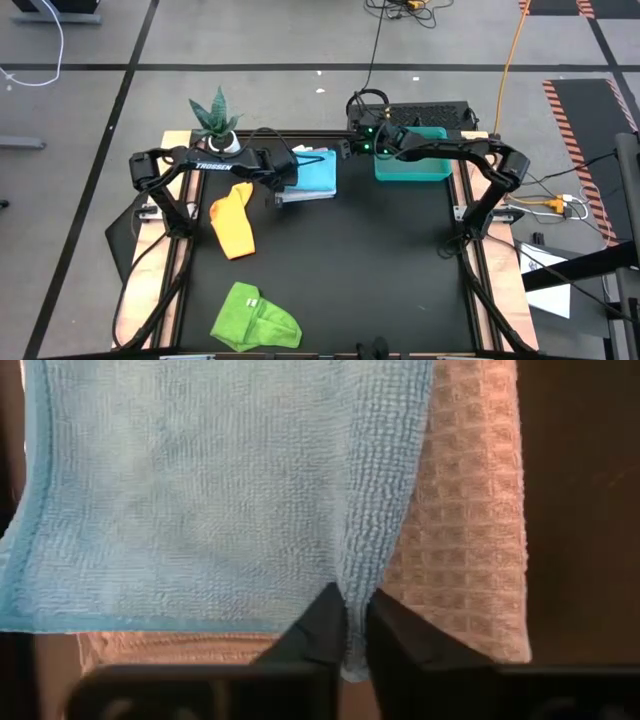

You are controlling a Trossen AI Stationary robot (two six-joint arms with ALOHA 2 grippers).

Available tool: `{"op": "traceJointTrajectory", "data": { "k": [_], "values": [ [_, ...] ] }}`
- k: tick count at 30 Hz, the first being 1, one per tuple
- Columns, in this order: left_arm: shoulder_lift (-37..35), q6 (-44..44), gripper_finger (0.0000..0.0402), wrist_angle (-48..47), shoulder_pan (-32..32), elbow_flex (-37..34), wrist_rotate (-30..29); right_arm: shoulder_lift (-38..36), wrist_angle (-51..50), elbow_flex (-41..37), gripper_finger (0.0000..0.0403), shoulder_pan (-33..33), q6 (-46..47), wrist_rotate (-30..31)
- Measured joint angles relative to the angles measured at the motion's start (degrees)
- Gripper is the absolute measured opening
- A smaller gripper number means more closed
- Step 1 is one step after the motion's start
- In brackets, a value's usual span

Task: Fold microfiber towels
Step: Stack the blue microfiber towel on the gray microfiber towel

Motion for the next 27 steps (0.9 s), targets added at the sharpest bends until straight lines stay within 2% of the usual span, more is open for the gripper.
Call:
{"op": "traceJointTrajectory", "data": {
  "k": [2, 7, 13, 19, 22, 24, 27],
  "values": [
    [-0.17, -1.45, 0.001, -0.41, -0.22, 0.02, 0.07, 0.0, -0.86, 0.0, 0.018, 0.09, 0.08, -0.09],
    [-0.15, -5.95, 0.0017, -4.18, -1.67, 1.11, -0.07, 0.02, -1.6, 0.0, 0.018, 0.74, -0.18, -0.18],
    [-0.15, -11.84, 0.0007, -4.63, -4.45, 2.02, -0.13, 0.0, -1.38, 0.0, 0.018, 1.42, -0.57, -1.14],
    [-0.17, -14.56, 0.0027, -6.47, -6.41, 2.14, -0.63, 0.02, -1.19, 0.0, 0.018, 2.65, -1.89, -1.75],
    [-0.17, -15.8, 0.0039, -7.12, -6.73, 2.14, -2.96, 0.84, 0.16, 0.0, 0.0177, 3.57, -3.96, -1.73],
    [-0.17, -16.54, 0.0053, -7.37, -6.71, 2.23, -5.39, 2.14, 2.07, 0.0, 0.0164, 3.93, -4.2, -2.34],
    [-0.98, -18.77, 0.0083, -8.7, -6.23, 3.32, -7.23, 5.18, 6.34, 0.02, 0.0125, 3.77, -3.07, -6.4]
  ]
}}
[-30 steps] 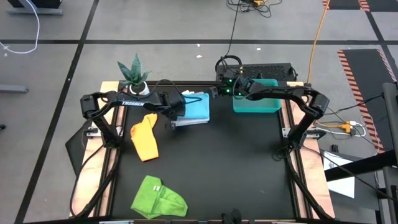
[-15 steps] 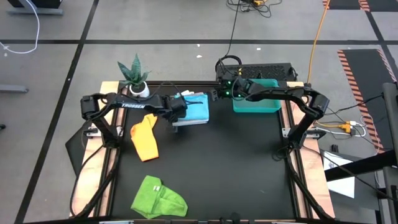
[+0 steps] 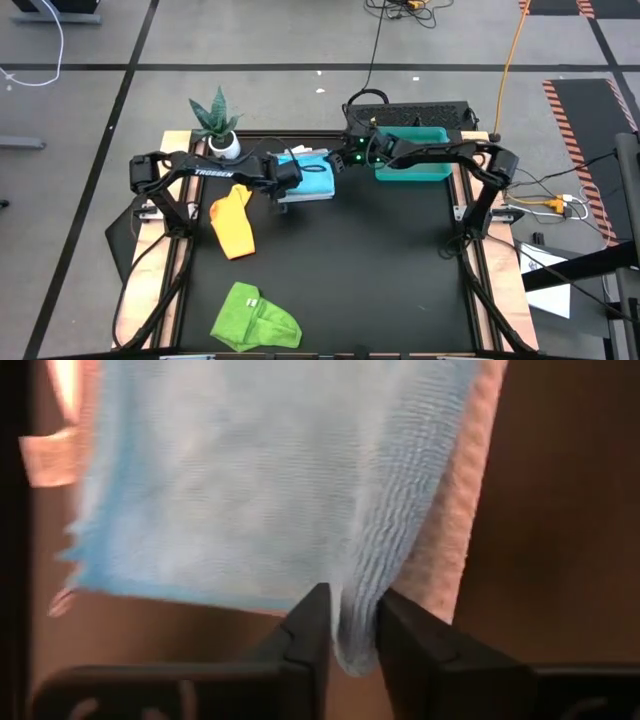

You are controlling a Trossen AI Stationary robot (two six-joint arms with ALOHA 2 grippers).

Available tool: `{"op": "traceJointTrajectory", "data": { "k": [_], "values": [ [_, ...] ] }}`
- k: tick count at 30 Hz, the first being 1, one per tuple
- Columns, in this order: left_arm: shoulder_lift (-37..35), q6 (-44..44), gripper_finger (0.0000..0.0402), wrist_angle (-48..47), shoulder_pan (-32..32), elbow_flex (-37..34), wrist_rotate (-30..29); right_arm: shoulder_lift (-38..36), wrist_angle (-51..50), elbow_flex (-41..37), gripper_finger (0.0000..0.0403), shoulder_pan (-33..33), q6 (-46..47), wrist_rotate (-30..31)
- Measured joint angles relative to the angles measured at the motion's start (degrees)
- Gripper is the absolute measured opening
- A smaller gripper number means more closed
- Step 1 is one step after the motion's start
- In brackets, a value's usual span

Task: Fold microfiber towels
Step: Stack the blue microfiber towel on the gray microfiber towel

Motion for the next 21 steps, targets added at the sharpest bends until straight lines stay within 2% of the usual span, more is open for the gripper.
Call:
{"op": "traceJointTrajectory", "data": {
  "k": [3, 6, 9, 12, 14, 16, 21],
  "values": [
    [-1.75, -1.53, 0.0118, -1.87, 0.75, 1.79, 2.75, 2.35, 3.28, -0.02, 0.0069, -0.32, 0.52, -2.54],
    [-4.2, -3.44, 0.015, -3.6, 1.9, 2.5, 10.94, 2.98, 5.04, -0.02, 0.0014, -0.52, -0.5, -2.73],
    [-6.59, -4.03, 0.0175, -2.37, 3.42, 2.55, 16.92, 2.98, 4.86, -0.02, 0.0008, -1.02, -1.04, -2.64],
    [-7.54, -4.25, 0.0181, 4.64, 7.05, 1.0, 21.77, 3.17, 5.37, -0.02, 0.0002, -1.97, -1.71, -2.68],
    [-7.62, -5.4, 0.0169, 8.98, 10.75, -0.97, 24.73, 4.17, 7.31, 0.05, 0.0001, -2.94, -0.82, -3.04],
    [-7.47, -6.15, 0.014, 12.71, 14.25, -3.1, 25.36, 5.8, 8.3, 0.14, 0.0001, -4.05, 0.58, -5.24],
    [-7.56, -6.89, 0.0022, 18.16, 20.7, -5.79, 25.66, 10.3, 8.5, 2.23, 0.0, -5.41, 2.07, -9.05]
  ]
}}
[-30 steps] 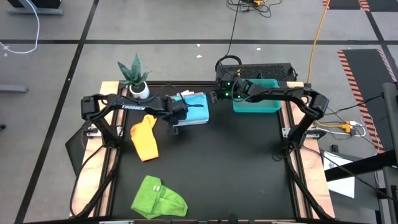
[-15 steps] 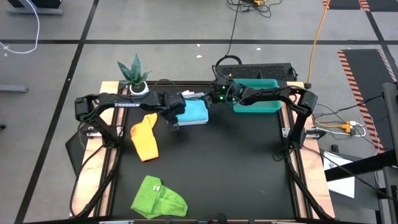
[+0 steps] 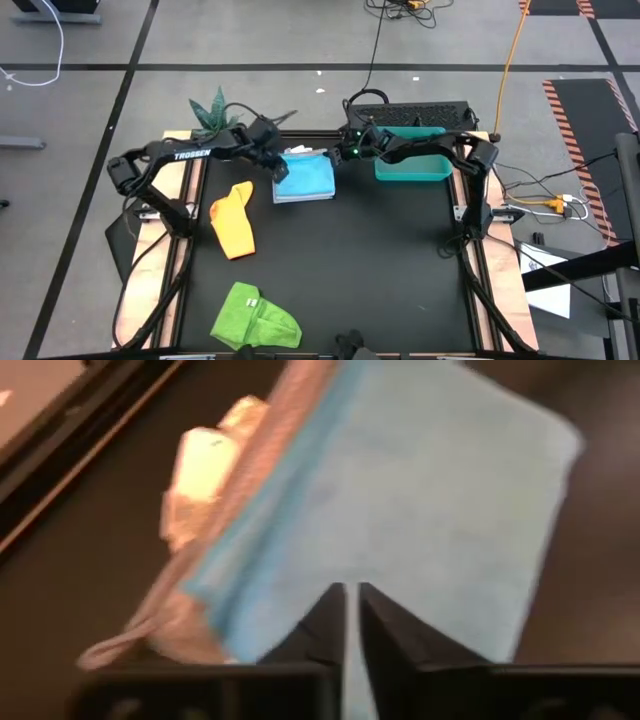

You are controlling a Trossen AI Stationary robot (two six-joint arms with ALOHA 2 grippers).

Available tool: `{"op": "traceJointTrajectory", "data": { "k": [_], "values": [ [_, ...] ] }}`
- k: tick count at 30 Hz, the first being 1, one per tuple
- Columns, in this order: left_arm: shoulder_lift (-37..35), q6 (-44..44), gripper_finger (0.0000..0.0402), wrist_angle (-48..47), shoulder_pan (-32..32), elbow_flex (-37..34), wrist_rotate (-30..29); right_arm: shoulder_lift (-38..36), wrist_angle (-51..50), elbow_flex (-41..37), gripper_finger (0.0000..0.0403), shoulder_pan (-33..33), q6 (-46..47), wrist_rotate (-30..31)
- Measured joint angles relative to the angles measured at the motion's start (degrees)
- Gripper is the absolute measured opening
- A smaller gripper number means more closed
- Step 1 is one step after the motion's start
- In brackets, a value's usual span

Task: Fold microfiber towels
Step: Stack the blue microfiber towel on the gray microfiber towel

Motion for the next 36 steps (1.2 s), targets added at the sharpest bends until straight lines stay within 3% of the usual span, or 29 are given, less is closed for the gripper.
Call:
{"op": "traceJointTrajectory", "data": {
  "k": [15, 25, 32, 36],
  "values": [
    [6.32, 4.64, 0.0004, 1.56, 2.63, -0.29, -6.09, 5.27, 0.76, 0.95, 0.0, -1.73, 0.75, 2.72],
    [6.13, 5.23, 0.0003, 1.5, 3.37, -0.25, -11.6, 5.49, 1.67, 0.9, 0.0, -2.12, -0.8, 6.07],
    [0.46, 1.53, 0.0014, 1.21, 2.97, 0.1, -7.28, -0.49, -0.21, 0.9, 0.0, -1.05, -4.25, 3.42],
    [-2.26, -0.5, 0.0003, -0.46, 0.43, 0.1, 1.36, -4.78, -7.04, 0.9, 0.0, 3.42, -8.72, 3.4]
  ]
}}
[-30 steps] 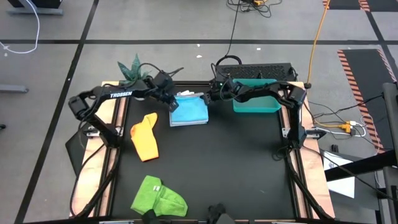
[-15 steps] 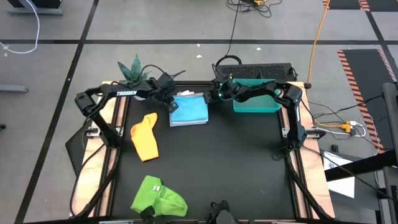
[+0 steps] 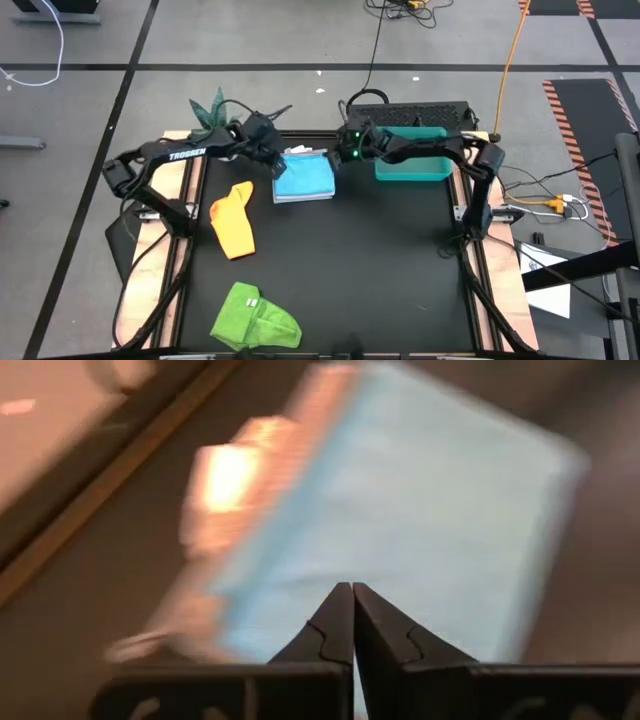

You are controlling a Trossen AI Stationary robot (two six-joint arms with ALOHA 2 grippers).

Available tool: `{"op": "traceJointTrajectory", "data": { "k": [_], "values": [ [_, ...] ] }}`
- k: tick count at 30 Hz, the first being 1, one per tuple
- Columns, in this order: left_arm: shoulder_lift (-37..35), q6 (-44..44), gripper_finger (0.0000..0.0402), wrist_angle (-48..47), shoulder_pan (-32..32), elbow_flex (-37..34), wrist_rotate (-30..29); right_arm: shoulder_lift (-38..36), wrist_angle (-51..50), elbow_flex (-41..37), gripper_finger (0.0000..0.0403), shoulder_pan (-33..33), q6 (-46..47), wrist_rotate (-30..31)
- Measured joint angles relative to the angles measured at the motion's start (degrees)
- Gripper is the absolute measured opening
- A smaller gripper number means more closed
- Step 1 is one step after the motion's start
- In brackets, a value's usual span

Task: Fold microfiber towels
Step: Stack the blue microfiber towel on the gray microfiber towel, then fold the yellow microfiber towel

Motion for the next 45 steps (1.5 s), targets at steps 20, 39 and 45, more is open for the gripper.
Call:
{"op": "traceJointTrajectory", "data": {
  "k": [20, 39, 45],
  "values": [
    [0.06, -8.46, 0.0003, 10.36, -11.76, -12.79, -0.18, -1.21, -4.26, -8.58, 0.0, 8.93, 0.82, 5.9],
    [-12.77, -11.23, 0.002, 8.39, -11.03, -12.87, 1.38, -15.29, -9.83, -9.57, 0.0, 9.69, -1.67, 5.99],
    [-22.37, -9.66, 0.0089, -4.58, -12.18, -12.76, 0.19, -23.89, -10.0, -14.49, 0.0, 16.71, 1.99, 6.15]
  ]
}}
